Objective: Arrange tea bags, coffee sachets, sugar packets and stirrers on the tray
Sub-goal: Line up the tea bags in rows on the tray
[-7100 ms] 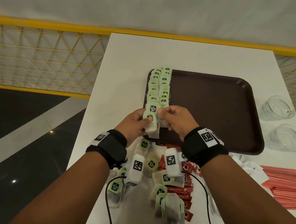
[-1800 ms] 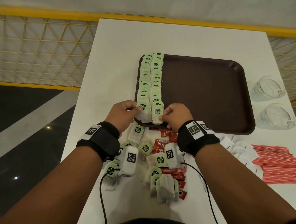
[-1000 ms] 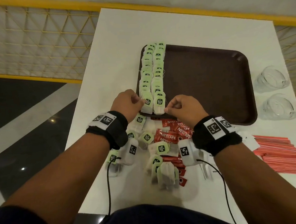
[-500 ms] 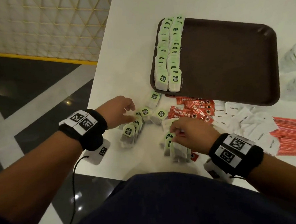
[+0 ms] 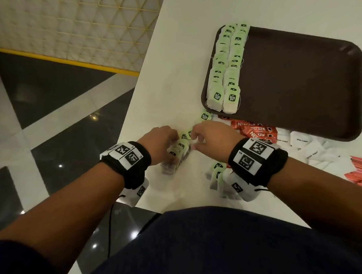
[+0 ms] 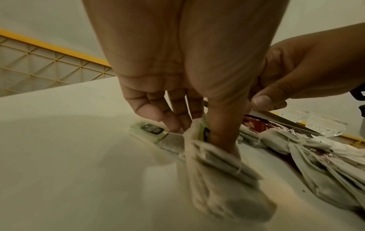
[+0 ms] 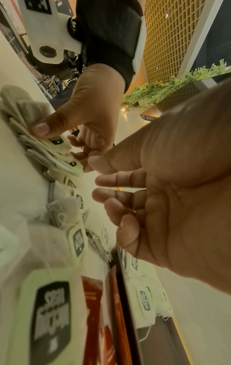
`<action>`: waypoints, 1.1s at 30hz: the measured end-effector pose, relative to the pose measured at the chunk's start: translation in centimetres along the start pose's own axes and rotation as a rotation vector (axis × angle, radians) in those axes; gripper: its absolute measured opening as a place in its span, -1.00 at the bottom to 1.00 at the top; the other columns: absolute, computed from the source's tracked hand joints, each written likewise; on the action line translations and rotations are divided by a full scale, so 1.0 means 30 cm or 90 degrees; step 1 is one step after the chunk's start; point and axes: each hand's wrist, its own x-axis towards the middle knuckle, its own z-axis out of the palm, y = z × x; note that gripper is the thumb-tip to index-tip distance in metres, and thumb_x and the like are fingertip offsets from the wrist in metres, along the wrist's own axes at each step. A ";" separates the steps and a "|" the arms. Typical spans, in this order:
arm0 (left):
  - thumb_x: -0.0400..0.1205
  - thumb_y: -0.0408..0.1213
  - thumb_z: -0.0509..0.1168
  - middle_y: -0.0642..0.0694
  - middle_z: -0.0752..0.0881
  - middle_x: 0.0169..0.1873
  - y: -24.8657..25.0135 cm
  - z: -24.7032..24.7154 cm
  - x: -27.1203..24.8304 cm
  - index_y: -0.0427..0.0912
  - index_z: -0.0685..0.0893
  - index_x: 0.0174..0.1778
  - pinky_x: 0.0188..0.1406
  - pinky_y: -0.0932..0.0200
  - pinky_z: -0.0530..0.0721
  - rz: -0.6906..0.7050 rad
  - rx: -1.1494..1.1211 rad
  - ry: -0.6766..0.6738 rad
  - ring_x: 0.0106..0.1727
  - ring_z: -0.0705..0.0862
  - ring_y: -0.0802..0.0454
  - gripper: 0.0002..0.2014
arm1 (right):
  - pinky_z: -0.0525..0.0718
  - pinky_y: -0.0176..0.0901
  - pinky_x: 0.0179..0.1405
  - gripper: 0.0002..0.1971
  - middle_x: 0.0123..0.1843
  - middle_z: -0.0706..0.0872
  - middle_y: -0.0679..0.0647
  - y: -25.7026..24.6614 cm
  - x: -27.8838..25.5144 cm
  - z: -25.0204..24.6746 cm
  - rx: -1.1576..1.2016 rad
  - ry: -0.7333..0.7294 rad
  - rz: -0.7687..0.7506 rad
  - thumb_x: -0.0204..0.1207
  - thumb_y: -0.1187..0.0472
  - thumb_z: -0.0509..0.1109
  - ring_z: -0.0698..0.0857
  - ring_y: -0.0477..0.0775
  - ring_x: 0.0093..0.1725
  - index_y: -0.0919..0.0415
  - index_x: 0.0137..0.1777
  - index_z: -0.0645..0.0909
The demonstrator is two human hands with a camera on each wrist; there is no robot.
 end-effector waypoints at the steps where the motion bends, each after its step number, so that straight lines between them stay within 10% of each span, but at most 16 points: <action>1: 0.39 -0.19 0.57 0.01 0.59 -0.04 0.000 0.002 0.000 -0.10 0.61 0.13 -0.04 0.06 0.60 -0.003 -0.005 -0.005 -0.03 0.60 -0.04 -0.57 | 0.40 -0.20 -0.08 -0.79 0.05 0.65 0.01 -0.003 0.004 -0.001 0.000 -0.001 -0.001 0.58 0.07 0.36 0.61 0.05 0.07 0.08 0.16 0.61; 10: 0.51 -0.11 0.52 0.15 0.60 -0.29 -0.012 -0.040 -0.015 0.01 0.62 -0.12 -0.28 0.26 0.45 0.015 -0.112 0.006 -0.24 0.58 0.11 -0.81 | 0.58 -0.08 -0.08 -0.81 -0.07 0.69 -0.06 0.037 -0.015 -0.025 0.094 0.033 0.024 0.55 -0.03 0.40 0.62 -0.04 -0.09 0.02 0.07 0.64; 18: 0.54 -0.12 0.51 0.16 0.55 -0.48 0.076 -0.169 0.021 -0.13 0.59 -0.37 -0.32 0.33 0.43 0.086 -0.363 0.037 -0.42 0.46 0.23 -0.72 | 0.57 -0.41 -0.29 -0.75 -0.15 0.71 -0.12 0.035 -0.054 -0.055 0.402 0.051 0.061 0.46 -0.06 0.53 0.63 -0.28 -0.31 0.06 -0.02 0.64; 22: 0.58 -0.28 0.47 0.13 0.72 -0.37 0.162 -0.213 0.086 -0.15 0.71 -0.19 -0.19 0.30 0.57 0.112 -0.544 0.064 -0.30 0.63 0.22 -0.92 | 0.70 0.00 -0.20 -0.85 -0.21 0.76 0.13 0.049 -0.049 -0.097 0.605 0.117 0.064 0.50 0.21 0.54 0.73 0.01 -0.26 0.21 -0.07 0.62; 29: 0.70 0.03 0.25 -0.12 0.73 0.26 0.290 -0.246 0.225 -0.16 0.52 0.46 0.21 -0.02 0.69 0.106 -0.732 -0.021 0.25 0.71 -0.06 -0.52 | 0.75 -0.18 -0.19 -0.71 0.01 0.79 0.36 0.132 -0.021 -0.197 0.807 0.201 0.088 0.53 0.28 0.49 0.77 0.13 -0.18 0.48 0.13 0.60; 33: 0.77 -0.17 0.17 -0.30 0.66 0.35 0.352 -0.264 0.273 -0.16 0.46 0.52 0.05 -0.04 0.77 0.098 -0.860 -0.120 0.17 0.73 -0.20 -0.61 | 0.77 -0.10 -0.20 -0.65 0.00 0.76 0.45 0.195 0.007 -0.248 0.826 0.239 0.102 0.52 0.31 0.49 0.74 0.18 -0.24 0.55 0.19 0.58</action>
